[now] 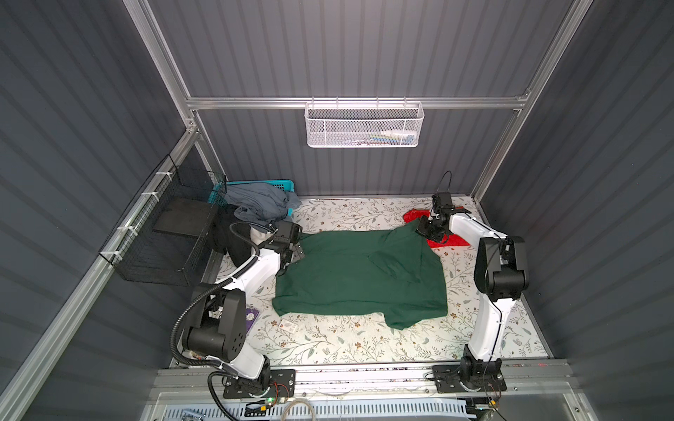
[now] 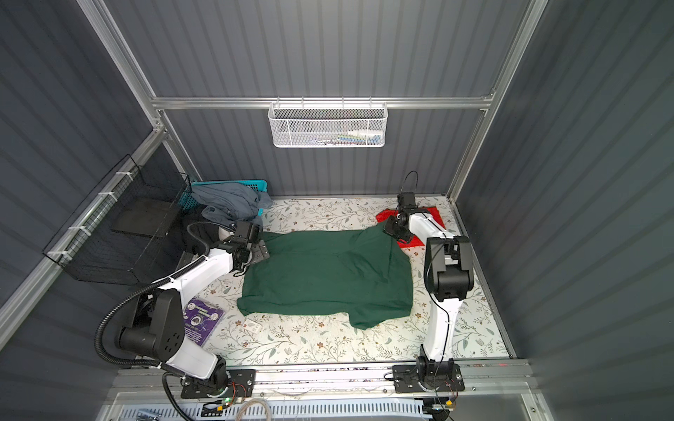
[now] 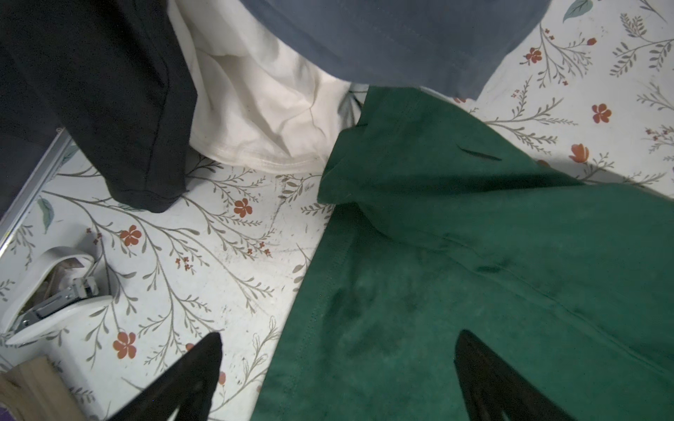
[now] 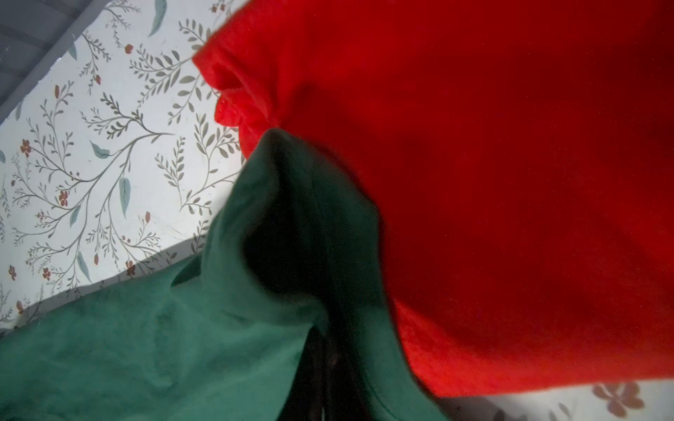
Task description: Fold and stack the t-shirts
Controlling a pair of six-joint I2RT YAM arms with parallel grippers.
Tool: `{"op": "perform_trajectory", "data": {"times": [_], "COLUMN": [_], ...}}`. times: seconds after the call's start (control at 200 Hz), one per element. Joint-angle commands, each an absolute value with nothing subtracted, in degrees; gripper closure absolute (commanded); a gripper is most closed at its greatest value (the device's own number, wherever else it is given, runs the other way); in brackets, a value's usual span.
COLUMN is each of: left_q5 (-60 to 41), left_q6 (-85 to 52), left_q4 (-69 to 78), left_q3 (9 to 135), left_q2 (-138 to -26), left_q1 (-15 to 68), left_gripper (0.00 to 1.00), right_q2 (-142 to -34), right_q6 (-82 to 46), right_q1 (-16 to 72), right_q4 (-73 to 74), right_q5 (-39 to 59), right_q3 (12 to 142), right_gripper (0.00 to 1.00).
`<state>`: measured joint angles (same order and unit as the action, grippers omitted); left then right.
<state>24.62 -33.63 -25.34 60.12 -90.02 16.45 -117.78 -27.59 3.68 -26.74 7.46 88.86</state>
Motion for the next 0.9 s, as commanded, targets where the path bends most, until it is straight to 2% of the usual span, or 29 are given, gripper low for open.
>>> {"op": "perform_trajectory", "data": {"times": [0.0,0.31,0.895], "left_q5": [26.02,27.13,29.15], "left_q6": [-32.61,-31.72,-32.98], "left_q4": [-26.22,-26.93,-29.91], "left_q3": [60.25,60.11,56.02], "left_q2": [-88.88,-88.76,-84.42], "left_q1": [16.17,16.08,15.91], "left_gripper": [0.0,0.0,0.0], "right_q2": [-116.86,-110.17,-115.92], "right_q6": [-26.89,-27.96,-27.08], "right_q1": [3.55,3.52,2.25], "right_q4": [-26.41,-27.66,-32.48], "right_q5": [4.94,-3.88,-8.2], "right_q3": [89.06,84.03,90.12], "right_gripper": [1.0,1.0,1.0]}}
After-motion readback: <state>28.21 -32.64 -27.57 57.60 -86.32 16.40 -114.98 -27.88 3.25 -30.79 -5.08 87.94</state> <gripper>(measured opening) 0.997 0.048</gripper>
